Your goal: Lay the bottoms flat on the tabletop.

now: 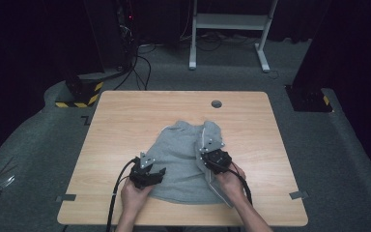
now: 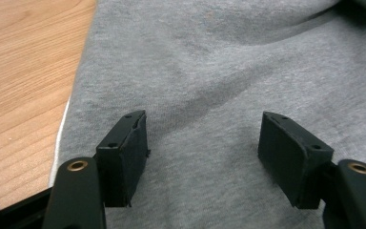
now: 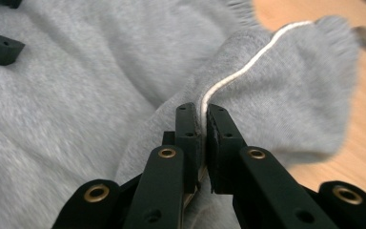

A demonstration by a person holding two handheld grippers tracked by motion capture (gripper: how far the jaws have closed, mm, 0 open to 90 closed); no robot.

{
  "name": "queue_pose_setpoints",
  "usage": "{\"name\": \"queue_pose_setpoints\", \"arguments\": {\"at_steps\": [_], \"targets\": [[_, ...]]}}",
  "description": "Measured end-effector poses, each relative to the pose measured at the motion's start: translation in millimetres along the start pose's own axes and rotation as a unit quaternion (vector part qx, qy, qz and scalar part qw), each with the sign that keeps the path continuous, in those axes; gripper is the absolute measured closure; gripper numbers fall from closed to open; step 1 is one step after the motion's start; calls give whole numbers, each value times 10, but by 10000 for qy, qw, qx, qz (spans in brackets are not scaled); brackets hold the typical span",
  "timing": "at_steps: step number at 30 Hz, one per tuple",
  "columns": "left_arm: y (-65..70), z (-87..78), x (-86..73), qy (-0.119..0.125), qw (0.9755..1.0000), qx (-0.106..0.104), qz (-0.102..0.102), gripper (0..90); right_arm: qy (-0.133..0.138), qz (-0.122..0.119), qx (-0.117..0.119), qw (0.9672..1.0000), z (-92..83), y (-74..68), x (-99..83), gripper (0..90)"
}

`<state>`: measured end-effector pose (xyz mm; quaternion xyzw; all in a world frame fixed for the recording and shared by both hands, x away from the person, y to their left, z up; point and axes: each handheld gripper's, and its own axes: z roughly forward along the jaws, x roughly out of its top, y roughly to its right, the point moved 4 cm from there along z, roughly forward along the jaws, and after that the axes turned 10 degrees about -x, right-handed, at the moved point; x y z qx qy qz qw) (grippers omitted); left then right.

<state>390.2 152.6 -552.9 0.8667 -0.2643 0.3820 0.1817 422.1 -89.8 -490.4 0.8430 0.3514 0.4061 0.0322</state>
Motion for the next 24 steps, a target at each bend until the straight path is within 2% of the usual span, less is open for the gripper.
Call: {"name": "queue_pose_setpoints", "arguments": {"at_steps": [5,9,13,15,18,21,22,24], "targets": [[1,0,0,-2,10000,0,2,340,110,204,-329,9992,-245,333,-97,842],[1,0,0,-3,10000,2,4,340,-1,512,-577,9970,-344,623,-248,842],[1,0,0,-5,10000,3,6,340,-208,975,-755,9922,-333,892,-491,841],[1,0,0,-4,10000,4,6,340,-399,1204,-849,9883,-277,1012,-644,841],[1,0,0,-5,10000,4,7,340,-711,1371,-918,9837,-171,1115,-826,839],[1,1,0,-4,10000,11,9,340,-1218,1519,-760,9779,-11,1145,-1022,782],[1,0,0,-4,10000,12,9,340,-1308,1526,-742,9768,17,1143,-1068,771],[2,0,0,-5,10000,13,8,339,-1279,1594,-725,9762,16,1139,-1107,748]]}}
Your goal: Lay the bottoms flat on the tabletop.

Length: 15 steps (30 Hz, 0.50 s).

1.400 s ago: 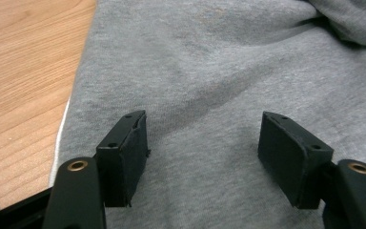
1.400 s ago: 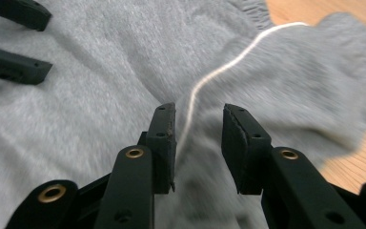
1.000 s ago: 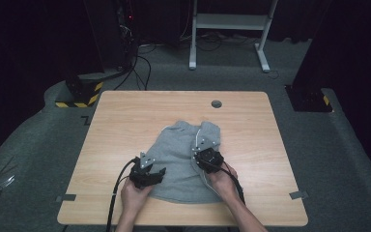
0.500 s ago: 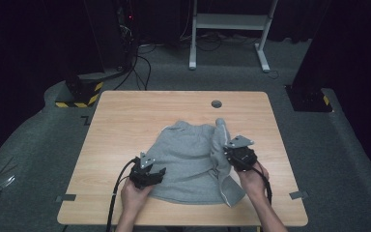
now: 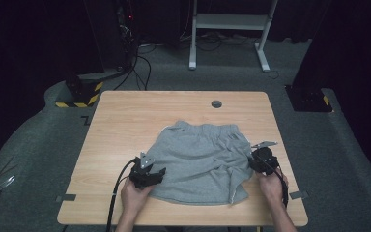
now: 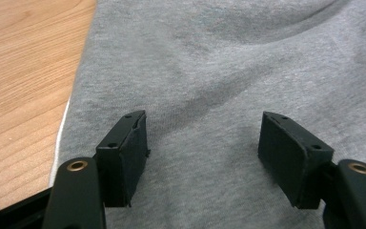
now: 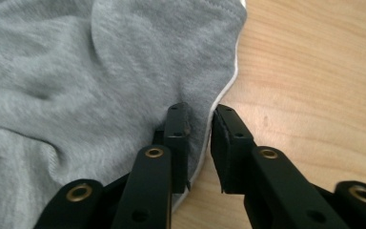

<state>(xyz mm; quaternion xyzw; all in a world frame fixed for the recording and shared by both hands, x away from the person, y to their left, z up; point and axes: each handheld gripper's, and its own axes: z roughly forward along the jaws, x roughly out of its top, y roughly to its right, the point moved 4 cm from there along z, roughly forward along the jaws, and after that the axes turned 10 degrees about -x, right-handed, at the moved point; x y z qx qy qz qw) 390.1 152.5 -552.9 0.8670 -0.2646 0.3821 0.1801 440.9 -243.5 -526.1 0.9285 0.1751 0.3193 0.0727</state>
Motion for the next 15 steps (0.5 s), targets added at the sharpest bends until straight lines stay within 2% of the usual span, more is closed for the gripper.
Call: {"name": "queue_pose_setpoints", "arguments": {"at_steps": [2,6,10,15], "targets": [[0,-1,0,-8,10000,3,2,339,90,87,1,9999,-54,-4,-13,707],[0,0,0,-5,10000,2,-1,339,453,30,-2,9990,-264,-50,-31,650],[0,-1,0,-6,10000,3,2,339,423,-137,71,9990,-360,-150,-121,639],[0,-1,0,-7,10000,3,0,339,186,-273,170,9993,-233,-260,-207,671]]}}
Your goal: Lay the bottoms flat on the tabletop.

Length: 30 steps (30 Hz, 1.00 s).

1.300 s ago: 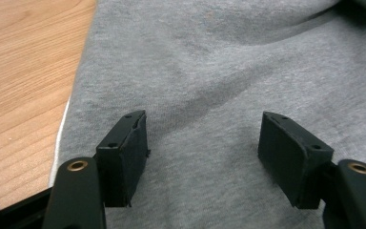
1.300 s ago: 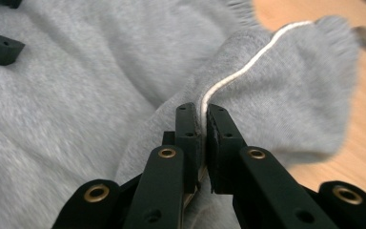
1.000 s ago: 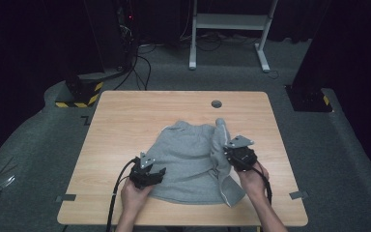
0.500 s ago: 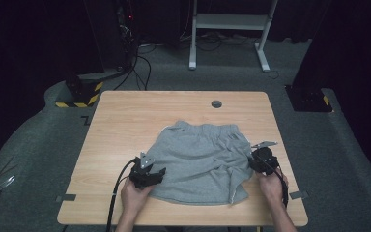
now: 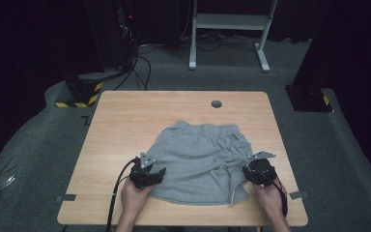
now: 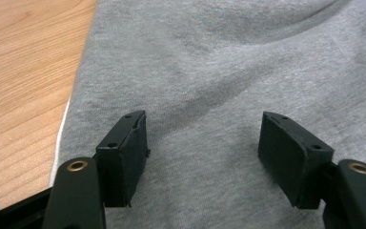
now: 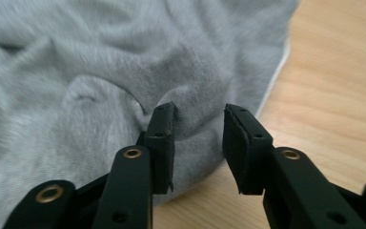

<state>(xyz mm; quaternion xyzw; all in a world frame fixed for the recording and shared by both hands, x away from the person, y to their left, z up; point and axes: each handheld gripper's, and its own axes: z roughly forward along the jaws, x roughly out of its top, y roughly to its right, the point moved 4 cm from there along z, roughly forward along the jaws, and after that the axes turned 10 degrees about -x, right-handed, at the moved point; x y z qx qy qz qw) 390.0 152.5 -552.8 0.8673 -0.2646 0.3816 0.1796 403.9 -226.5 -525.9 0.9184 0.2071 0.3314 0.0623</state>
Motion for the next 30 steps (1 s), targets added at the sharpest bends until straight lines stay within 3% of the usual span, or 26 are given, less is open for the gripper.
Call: {"name": "queue_pose_setpoints", "arguments": {"at_steps": [3,6,9,12,17,20,22,24,26,30], "targets": [[1,0,0,-1,10000,0,-2,339,-32,-37,79,10000,73,3,12,748],[0,0,0,0,10000,1,-2,339,-117,-158,-211,9996,123,94,63,797],[0,0,0,1,10000,0,-2,339,-229,14,-396,9990,181,258,102,793],[-1,0,0,2,10000,0,-2,339,-271,137,-488,9983,190,326,119,757],[0,0,0,1,10000,2,-1,339,79,112,-200,9997,31,166,118,673],[1,0,0,-1,10000,2,-8,338,139,-120,52,9998,-43,-36,69,641],[1,0,-1,-2,10000,2,-7,339,71,-369,53,9993,-41,-147,22,656],[1,0,-1,-3,10000,1,-6,339,49,-434,24,9990,-31,-153,9,676],[0,0,0,0,10000,2,0,339,-115,-416,-5,9991,21,-94,-40,773],[0,0,0,2,10000,1,-3,339,-214,-301,-145,9992,28,53,-75,789]]}}
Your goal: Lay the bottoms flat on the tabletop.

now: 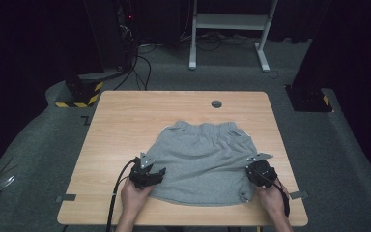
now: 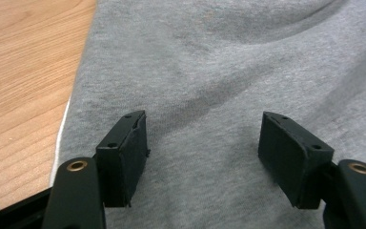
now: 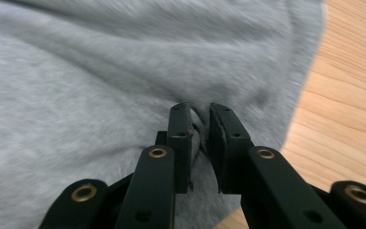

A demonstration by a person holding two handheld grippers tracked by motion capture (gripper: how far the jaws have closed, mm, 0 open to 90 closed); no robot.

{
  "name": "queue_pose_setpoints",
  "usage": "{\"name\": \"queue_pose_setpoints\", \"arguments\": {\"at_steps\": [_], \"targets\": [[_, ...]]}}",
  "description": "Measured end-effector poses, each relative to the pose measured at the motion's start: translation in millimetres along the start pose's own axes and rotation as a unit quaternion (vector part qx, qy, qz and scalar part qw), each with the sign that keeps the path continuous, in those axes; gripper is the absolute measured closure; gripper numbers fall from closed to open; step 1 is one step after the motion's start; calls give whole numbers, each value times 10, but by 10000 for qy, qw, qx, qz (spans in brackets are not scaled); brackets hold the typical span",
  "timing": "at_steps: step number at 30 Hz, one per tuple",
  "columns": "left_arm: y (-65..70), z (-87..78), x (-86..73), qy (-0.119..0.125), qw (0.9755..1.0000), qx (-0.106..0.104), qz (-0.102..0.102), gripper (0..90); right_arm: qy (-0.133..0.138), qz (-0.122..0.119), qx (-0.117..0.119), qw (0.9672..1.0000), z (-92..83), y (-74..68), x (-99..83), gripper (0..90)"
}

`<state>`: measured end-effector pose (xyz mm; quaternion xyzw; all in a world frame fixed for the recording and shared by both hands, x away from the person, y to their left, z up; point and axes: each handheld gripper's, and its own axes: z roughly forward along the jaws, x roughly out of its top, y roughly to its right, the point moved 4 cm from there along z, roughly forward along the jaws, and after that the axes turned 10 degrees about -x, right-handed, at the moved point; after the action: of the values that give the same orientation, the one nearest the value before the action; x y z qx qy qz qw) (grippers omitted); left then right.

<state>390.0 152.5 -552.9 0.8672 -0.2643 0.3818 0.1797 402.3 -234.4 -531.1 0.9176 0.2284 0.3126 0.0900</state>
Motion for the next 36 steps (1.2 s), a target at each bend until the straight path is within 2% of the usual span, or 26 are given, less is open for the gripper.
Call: {"name": "queue_pose_setpoints", "arguments": {"at_steps": [3,5,8,13,16,18,20,24,27,30,31,33,36], "targets": [[0,0,0,-1,10000,1,2,339,-10,0,-97,10000,5,53,-5,785],[0,0,0,0,10000,1,1,339,12,70,-95,9999,4,54,3,746],[1,0,0,-3,10000,1,-5,339,98,33,-7,9999,-31,-5,-1,677],[0,0,0,-3,10000,3,1,339,135,43,192,9997,-114,-52,-33,630],[1,0,0,-4,10000,4,1,339,16,-142,81,9999,-85,-45,-100,674],[1,0,0,-5,10000,3,2,339,13,-61,107,9999,-77,12,-126,762],[1,0,0,-4,10000,4,3,339,-8,-28,61,10000,-57,73,-136,806],[1,0,0,-4,10000,3,3,338,-1,105,-25,9999,-52,127,-115,791],[1,0,0,-8,10000,3,7,338,284,163,56,9994,-150,62,-83,672],[2,0,0,-6,10000,1,-4,338,475,207,362,9980,-256,-51,-74,638],[3,1,0,-4,10000,1,-4,338,515,133,413,9977,-272,-82,-79,634],[1,1,0,-1,10000,1,3,338,465,48,454,9979,-266,-139,-105,632],[1,1,0,-2,10000,2,8,338,327,-49,394,9987,-207,-140,-184,645]]}}
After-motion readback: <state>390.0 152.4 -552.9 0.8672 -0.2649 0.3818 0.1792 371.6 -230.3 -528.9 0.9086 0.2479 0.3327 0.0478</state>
